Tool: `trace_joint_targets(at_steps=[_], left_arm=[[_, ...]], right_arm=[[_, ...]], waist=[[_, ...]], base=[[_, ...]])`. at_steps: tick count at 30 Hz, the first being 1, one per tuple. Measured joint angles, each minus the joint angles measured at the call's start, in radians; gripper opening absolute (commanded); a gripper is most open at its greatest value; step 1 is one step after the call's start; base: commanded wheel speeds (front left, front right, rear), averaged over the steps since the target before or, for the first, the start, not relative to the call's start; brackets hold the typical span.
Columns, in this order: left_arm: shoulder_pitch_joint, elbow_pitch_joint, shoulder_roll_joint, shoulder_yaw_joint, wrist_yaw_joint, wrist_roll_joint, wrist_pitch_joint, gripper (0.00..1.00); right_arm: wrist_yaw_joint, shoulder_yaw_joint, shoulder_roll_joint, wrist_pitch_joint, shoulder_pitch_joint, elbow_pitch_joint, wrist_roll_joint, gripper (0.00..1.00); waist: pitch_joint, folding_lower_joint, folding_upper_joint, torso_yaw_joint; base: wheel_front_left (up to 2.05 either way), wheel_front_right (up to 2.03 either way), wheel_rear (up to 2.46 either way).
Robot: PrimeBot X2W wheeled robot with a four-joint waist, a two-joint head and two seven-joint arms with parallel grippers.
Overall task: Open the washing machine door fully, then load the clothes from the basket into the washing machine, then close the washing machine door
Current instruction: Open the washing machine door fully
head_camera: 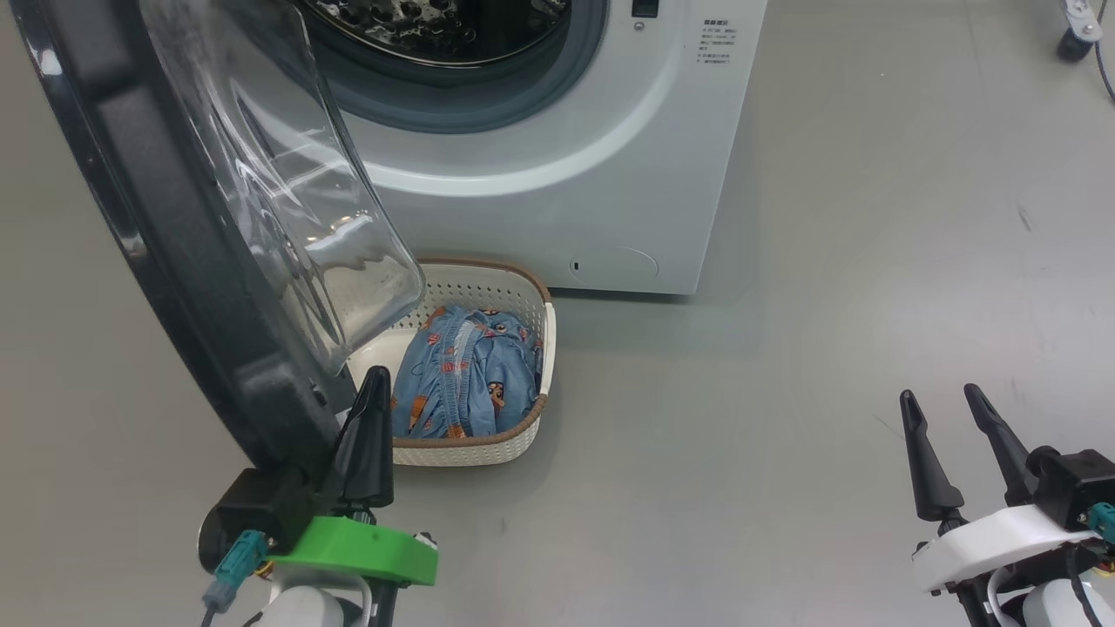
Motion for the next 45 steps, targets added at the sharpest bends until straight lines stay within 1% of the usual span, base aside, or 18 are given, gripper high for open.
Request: trace_joint_targets(at_steps=[11, 17, 30, 31, 36, 39, 45], left_arm=[[0.064, 0.004, 0.005, 0.158, 0.007, 0.0, 0.0, 0.0], [0.09, -0.009, 0.005, 0.254, 0.007, -0.001, 0.001, 0.0], [0.097, -0.019, 0.003, 0.426, 0.007, 0.007, 0.001, 0.0], [0.095, -0.018, 0.002, 0.457, 0.007, 0.007, 0.001, 0.0], [0.087, -0.016, 0.001, 0.545, 0.007, -0.039, 0.001, 0.0], [0.07, -0.015, 0.001, 0.573, 0.007, -0.047, 0.001, 0.0], [0.037, -0.01, -0.002, 0.615, 0.008, -0.026, 0.001, 0.0]], right_arm=[[0.0, -0.005, -0.001, 0.0, 0.001, -0.005, 0.0, 1.0], [0.0, 0.012, 0.0, 0.0, 0.002, -0.005, 0.0, 1.0], [0.0, 0.035, -0.011, 0.0, 0.002, -0.009, 0.0, 1.0], [0.0, 0.035, -0.015, 0.0, 0.002, -0.012, 0.0, 1.0], [0.0, 0.035, -0.034, 0.0, 0.001, -0.019, 0.0, 1.0], [0.0, 0.036, -0.038, 0.0, -0.001, -0.022, 0.0, 1.0], [0.0, 0.046, -0.055, 0.0, -0.005, -0.029, 0.0, 1.0]], waist=[[-0.005, 0.0, 0.0, 0.075], [-0.015, 0.0, 0.0, 0.096], [0.002, 0.0, 0.0, 0.081], [0.009, 0.0, 0.0, 0.076], [0.029, 0.0, 0.0, 0.065], [0.042, 0.0, 0.0, 0.06], [0.065, 0.0001, 0.0, 0.052]], base=[[0.0, 0.0, 0.0], [0.0, 0.0, 0.0], [0.0, 0.0, 0.0], [0.0, 0.0, 0.0], [0.0, 0.0, 0.0], [0.0, 0.0, 0.0], [0.0, 0.0, 0.0]])
